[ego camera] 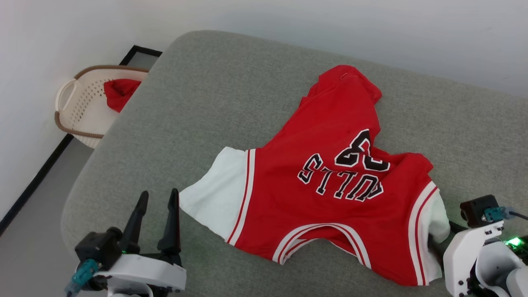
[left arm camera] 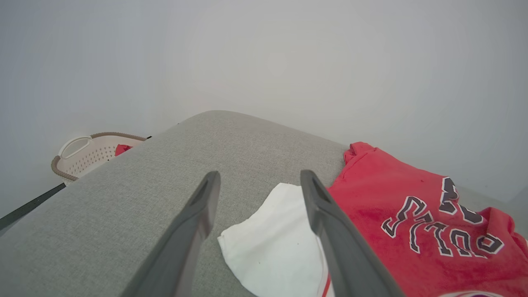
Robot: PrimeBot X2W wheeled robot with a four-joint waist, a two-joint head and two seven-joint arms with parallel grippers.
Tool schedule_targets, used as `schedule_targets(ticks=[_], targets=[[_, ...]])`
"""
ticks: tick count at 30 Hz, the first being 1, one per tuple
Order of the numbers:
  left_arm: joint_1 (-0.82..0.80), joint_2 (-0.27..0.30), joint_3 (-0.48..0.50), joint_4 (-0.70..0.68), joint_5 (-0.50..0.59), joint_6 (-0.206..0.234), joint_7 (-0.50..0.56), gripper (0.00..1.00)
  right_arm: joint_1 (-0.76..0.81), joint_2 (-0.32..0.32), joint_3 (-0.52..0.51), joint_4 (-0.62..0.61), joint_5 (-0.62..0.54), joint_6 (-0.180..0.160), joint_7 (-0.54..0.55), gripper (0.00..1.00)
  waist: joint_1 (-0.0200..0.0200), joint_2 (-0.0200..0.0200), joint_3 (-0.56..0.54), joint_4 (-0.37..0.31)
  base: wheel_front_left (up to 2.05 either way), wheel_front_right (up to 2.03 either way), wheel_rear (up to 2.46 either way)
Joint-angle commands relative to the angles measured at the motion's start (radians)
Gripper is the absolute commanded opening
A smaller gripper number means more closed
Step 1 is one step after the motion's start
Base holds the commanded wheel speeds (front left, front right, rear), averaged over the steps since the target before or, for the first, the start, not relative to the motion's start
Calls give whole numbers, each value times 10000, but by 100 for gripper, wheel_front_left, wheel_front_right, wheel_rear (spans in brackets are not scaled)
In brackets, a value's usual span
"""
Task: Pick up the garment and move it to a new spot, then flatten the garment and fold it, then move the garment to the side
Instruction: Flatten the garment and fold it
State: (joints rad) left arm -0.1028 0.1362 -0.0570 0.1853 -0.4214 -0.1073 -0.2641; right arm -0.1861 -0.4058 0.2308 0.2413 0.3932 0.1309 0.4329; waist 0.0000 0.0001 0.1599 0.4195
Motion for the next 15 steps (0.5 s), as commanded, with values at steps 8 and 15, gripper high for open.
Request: schedule_targets(ticks=[8,15], targets=[[-36,-195,418,177,203,-185,4,100,-402,-124,-150,326,-67,-7,-49,0,0,-1,-80,-260,0,0,0],[129,-126,626,148,339,-244,4,100,-473,-400,-316,-292,41,-6,334,0,0,-1,-317,-759,0,0,0]])
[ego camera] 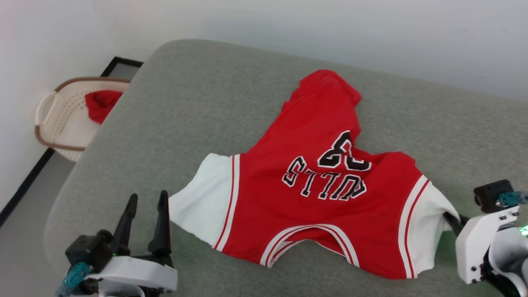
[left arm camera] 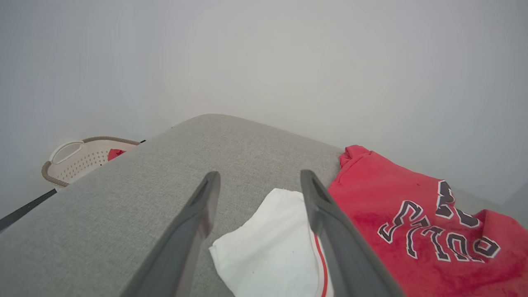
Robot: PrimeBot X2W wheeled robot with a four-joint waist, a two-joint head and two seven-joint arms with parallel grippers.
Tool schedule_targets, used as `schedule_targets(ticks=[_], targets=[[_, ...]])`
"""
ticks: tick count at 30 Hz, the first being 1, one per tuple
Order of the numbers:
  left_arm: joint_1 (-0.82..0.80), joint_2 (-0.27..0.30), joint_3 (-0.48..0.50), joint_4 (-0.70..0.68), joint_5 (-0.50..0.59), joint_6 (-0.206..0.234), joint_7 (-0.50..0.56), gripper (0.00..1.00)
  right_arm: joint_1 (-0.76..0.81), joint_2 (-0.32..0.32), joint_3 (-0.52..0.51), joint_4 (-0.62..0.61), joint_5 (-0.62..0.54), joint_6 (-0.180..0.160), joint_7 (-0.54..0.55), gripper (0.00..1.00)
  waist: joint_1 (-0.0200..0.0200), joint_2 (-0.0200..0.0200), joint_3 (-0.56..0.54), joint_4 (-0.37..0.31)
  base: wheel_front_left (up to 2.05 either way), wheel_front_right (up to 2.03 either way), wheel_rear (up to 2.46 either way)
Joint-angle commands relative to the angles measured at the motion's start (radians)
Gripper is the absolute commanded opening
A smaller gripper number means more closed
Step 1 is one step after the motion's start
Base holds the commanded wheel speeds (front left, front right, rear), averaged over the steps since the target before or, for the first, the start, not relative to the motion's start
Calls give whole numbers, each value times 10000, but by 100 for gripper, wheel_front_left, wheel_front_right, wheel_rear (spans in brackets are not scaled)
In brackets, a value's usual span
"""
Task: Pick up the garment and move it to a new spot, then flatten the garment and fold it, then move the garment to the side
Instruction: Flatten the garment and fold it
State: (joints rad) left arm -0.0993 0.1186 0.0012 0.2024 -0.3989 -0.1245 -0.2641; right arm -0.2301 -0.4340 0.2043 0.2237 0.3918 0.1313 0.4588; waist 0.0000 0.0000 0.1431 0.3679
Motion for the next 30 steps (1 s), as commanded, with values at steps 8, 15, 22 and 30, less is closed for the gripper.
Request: schedule_targets(ticks=[8,15,22,30], targets=[[245,84,203,-149,183,-70,4,100,231,-618,-559,-989,35,-10,478,0,0,0,-415,-898,0,0,0],[407,119,219,-164,235,-70,4,100,605,-1151,-1412,-1491,-17,-10,843,0,0,0,-648,-1516,0,0,0],[411,219,139,-144,217,-71,3,100,1364,-1286,-2585,-1515,-243,-10,1122,0,0,0,-744,-1876,0,0,0],[406,371,-72,16,151,-73,3,100,2087,-646,-3300,-885,-454,-10,879,0,0,0,-862,-2060,0,0,0]])
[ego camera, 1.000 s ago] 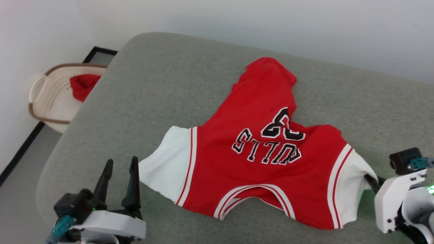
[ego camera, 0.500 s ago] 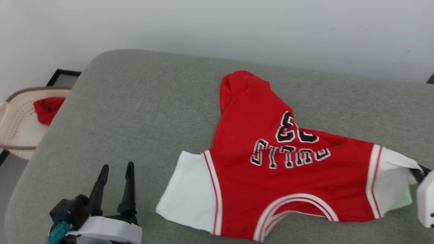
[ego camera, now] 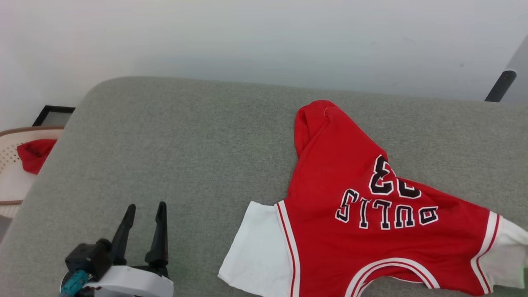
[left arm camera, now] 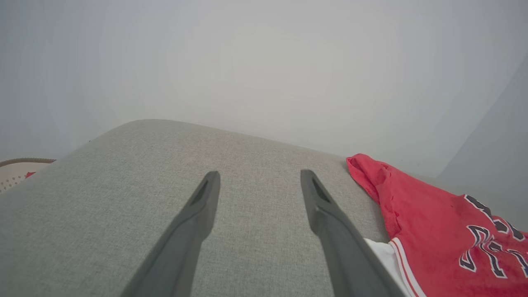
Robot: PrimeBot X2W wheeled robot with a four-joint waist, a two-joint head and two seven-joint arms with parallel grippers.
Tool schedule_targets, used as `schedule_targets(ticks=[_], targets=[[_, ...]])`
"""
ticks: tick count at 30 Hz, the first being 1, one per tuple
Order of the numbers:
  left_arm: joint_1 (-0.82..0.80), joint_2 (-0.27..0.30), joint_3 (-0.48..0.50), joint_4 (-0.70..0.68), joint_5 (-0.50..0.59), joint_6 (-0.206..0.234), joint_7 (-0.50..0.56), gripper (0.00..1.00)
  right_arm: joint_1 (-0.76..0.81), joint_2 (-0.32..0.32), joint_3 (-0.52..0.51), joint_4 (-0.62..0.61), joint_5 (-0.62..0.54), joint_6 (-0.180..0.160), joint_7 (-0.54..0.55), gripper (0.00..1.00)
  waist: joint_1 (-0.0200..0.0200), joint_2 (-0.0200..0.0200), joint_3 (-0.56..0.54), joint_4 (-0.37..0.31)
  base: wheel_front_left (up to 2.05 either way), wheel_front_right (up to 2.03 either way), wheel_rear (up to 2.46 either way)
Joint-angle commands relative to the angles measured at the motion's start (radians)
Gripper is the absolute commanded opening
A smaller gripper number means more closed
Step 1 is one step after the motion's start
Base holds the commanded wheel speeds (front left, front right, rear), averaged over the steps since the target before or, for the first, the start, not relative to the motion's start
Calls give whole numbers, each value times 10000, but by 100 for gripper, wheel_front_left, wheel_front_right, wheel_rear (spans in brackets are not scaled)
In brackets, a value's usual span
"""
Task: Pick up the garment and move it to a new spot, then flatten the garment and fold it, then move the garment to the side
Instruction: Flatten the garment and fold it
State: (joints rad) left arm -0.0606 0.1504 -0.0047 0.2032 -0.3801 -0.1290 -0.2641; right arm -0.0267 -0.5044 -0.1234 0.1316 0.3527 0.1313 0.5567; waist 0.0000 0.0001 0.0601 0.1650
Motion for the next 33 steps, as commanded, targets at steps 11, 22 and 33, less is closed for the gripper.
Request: schedule_targets(ticks=[11,22,33], targets=[[151,363,-120,158,-135,-29,59,100,-442,327,603,621,-251,-10,-1110,100,0,-1,-407,-386,0,0,0],[122,795,-329,-296,-469,-29,1071,100,-557,690,865,-314,-479,-10,-2478,100,0,-1,-658,-1107,0,0,0],[-196,1288,-604,-1149,-1640,248,4946,100,-6,1868,546,-1279,-938,-10,-4513,100,0,-1,-417,-1869,0,0,0]])
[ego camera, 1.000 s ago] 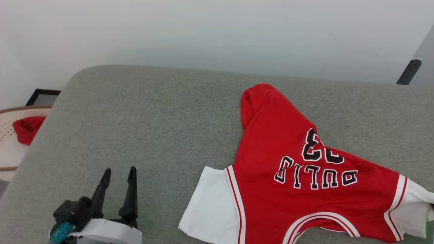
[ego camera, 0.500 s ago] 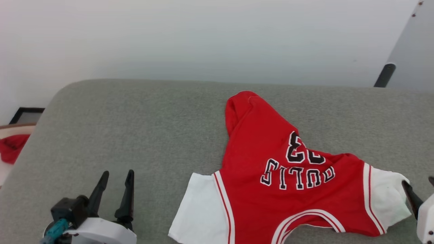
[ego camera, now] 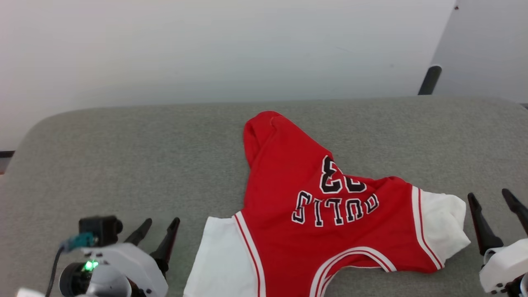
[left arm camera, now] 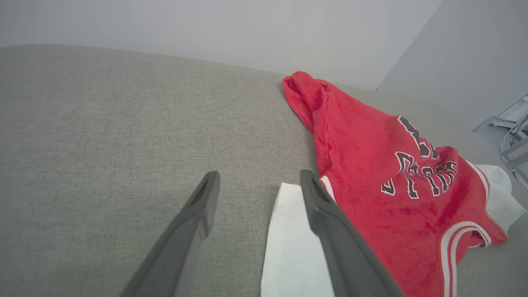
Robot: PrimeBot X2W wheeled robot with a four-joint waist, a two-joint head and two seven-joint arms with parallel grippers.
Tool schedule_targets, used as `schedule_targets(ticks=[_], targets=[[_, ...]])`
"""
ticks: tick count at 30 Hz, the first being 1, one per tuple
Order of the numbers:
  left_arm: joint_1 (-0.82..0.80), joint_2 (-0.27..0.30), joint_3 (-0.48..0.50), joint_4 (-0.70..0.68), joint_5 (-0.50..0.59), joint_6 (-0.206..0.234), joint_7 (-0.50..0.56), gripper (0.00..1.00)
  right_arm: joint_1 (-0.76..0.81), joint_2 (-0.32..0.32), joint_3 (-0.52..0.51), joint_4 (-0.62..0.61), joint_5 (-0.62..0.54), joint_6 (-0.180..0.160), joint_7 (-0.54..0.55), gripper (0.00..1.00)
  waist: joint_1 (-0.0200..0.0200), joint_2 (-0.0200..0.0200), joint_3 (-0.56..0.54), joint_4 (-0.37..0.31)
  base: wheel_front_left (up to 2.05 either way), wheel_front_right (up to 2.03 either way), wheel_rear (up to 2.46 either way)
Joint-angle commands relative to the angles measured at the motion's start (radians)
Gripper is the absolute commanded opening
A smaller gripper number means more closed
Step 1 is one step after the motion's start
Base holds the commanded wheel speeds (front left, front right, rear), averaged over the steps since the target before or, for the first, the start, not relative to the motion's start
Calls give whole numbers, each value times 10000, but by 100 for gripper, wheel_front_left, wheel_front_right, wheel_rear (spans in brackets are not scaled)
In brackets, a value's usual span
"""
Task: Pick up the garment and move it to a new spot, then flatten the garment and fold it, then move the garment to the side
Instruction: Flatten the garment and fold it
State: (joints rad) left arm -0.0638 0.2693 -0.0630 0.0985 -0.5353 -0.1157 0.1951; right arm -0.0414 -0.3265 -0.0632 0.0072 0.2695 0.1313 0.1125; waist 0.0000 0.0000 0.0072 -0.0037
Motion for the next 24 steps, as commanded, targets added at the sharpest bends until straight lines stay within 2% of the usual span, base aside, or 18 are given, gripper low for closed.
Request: schedule_targets(ticks=[1,5,8,13,16,20,24], targets=[[-206,179,-57,-184,-200,216,896,100,133,183,-63,-44,-92,-10,-118,100,0,0,141,-243,0,0,0],[-523,333,-171,-629,-675,674,2893,100,56,464,-88,-123,-5,-10,-246,100,0,0,323,-458,0,0,0],[-846,514,-272,-777,-962,1192,4493,100,-70,604,-101,-135,11,-10,-337,100,0,0,457,-564,0,0,0],[-1663,708,-519,-610,-1342,1828,6696,100,-176,739,-111,-124,5,-10,-405,100,0,0,648,-639,0,0,0],[-2208,754,-766,-250,-1317,2100,7578,100,-308,756,-74,-71,17,-10,-457,100,0,0,772,-691,0,0,0],[-2654,813,-1022,188,-1212,2267,8204,100,-363,786,-9,35,44,-10,-523,100,0,0,849,-776,0,0,0],[-3147,821,-1296,776,-1082,2253,8573,100,-518,786,76,151,95,-10,-602,100,0,0,951,-905,0,0,0]])
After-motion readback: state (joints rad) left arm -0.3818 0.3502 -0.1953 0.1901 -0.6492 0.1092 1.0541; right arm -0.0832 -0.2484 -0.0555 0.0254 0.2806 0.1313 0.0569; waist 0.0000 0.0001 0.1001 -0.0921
